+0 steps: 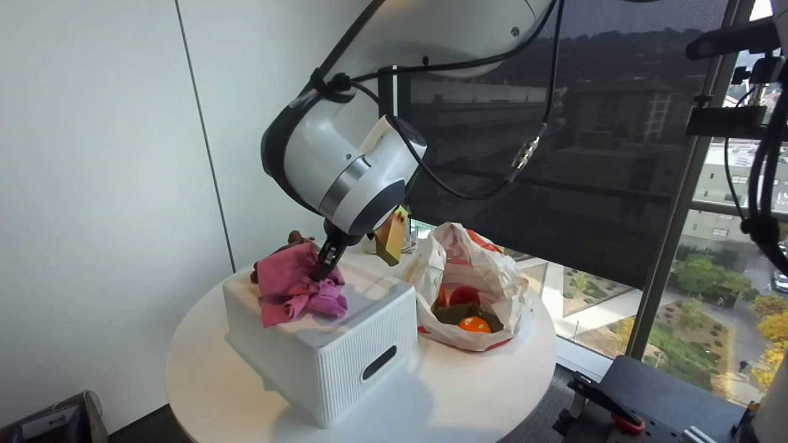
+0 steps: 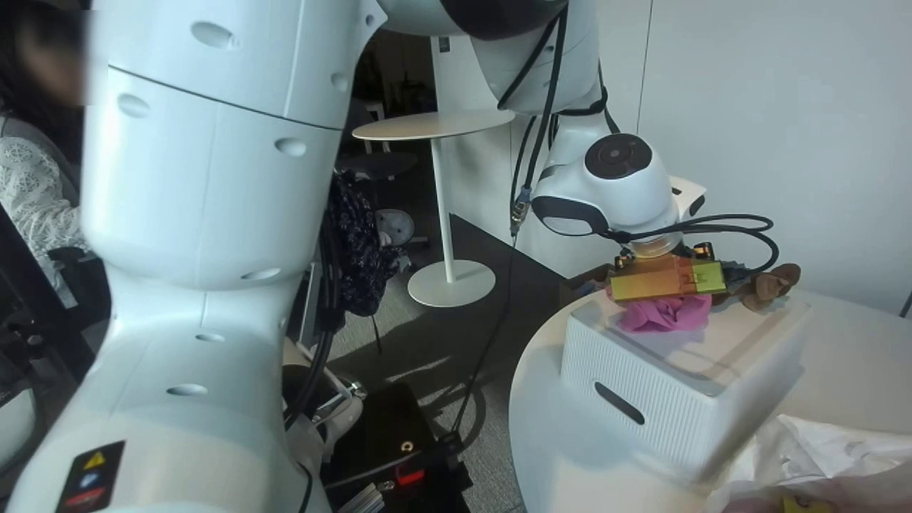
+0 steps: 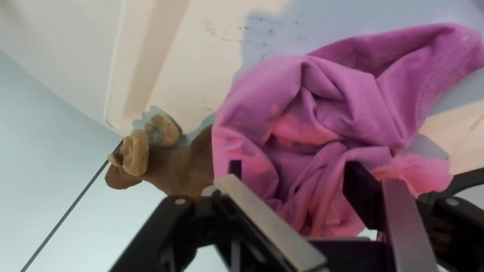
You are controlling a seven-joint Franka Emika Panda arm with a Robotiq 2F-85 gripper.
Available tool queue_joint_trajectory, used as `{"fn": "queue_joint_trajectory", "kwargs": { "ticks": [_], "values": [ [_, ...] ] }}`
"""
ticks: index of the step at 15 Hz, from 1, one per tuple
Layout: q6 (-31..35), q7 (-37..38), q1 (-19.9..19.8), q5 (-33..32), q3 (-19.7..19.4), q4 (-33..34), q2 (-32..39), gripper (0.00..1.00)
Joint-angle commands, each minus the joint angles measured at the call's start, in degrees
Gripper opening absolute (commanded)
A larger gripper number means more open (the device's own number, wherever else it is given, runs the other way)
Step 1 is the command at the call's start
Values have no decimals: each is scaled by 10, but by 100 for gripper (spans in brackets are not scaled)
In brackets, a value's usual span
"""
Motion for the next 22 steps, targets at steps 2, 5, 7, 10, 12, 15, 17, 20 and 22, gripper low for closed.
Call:
{"fn": "queue_joint_trajectory", "kwargs": {
  "ticks": [2,5,7,10,12,15,17,20,22],
  "values": [
    [-5,7,-33,21,1,-57,-54,100],
    [-8,13,-61,36,-10,-72,-83,100],
    [-28,121,-11,-36,-103,-112,-117,100],
    [-6,222,-5,-119,-179,-149,-113,100],
    [1,190,-10,-79,-208,-152,-97,100],
    [-7,199,10,-63,-262,-180,-76,100],
    [-20,201,26,-49,-289,-190,-63,100],
    [-48,215,69,-32,-336,-194,-27,100],
    [-65,237,97,-41,-365,-187,-3,100]
  ]
}}
